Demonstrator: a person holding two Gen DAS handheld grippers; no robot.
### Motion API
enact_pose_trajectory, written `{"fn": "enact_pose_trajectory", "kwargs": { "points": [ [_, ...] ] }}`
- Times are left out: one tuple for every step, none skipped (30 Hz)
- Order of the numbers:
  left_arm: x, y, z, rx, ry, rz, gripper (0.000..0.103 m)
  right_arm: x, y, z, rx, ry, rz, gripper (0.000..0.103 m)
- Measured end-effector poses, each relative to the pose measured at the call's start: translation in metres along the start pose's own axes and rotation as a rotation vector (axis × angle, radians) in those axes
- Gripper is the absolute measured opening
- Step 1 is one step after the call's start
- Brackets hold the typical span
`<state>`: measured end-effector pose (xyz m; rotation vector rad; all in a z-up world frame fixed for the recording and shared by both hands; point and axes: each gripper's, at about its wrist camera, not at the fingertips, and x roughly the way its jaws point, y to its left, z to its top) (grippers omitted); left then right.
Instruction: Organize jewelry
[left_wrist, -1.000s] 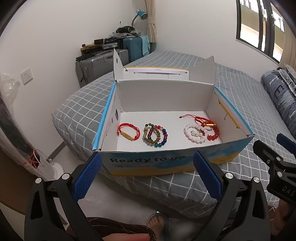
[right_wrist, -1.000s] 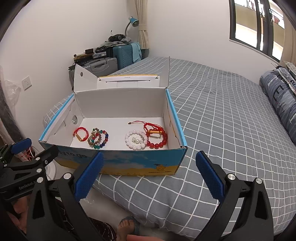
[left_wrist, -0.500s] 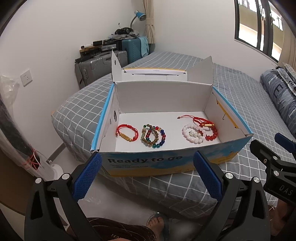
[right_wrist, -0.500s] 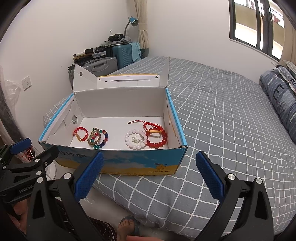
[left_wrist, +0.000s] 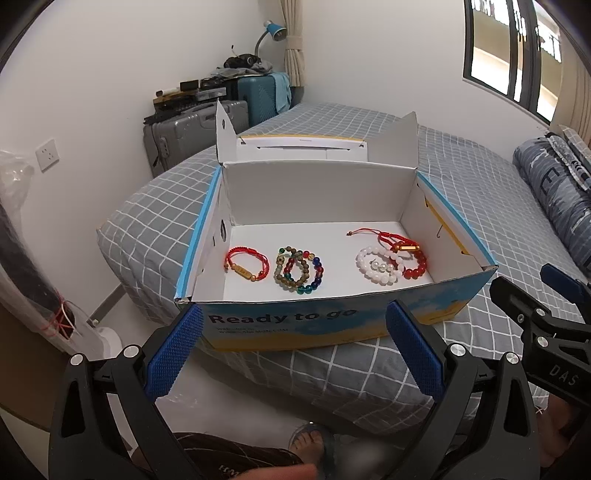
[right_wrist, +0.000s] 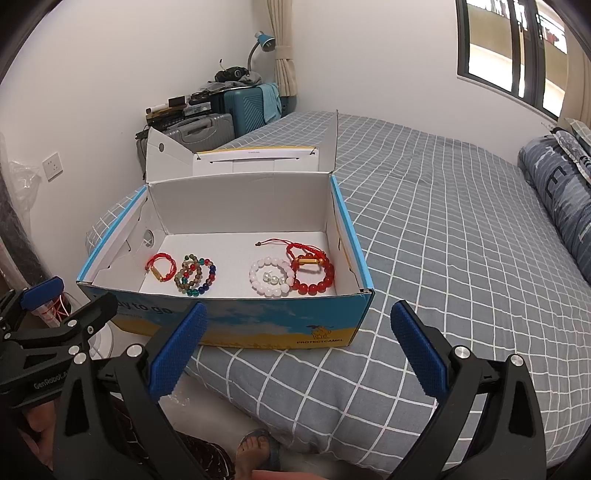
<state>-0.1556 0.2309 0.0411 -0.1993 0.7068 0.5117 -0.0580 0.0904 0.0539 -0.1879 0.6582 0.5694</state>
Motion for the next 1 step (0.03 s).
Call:
{"fn": "enact_pose_trajectory", "kwargs": {
  "points": [
    [0.0001,0.0002,0.0000,-0.001,0.001,0.001,0.097,-0.0001,-0.0002,-0.0001,-0.001,0.001,-0.001,0.095]
  ]
}}
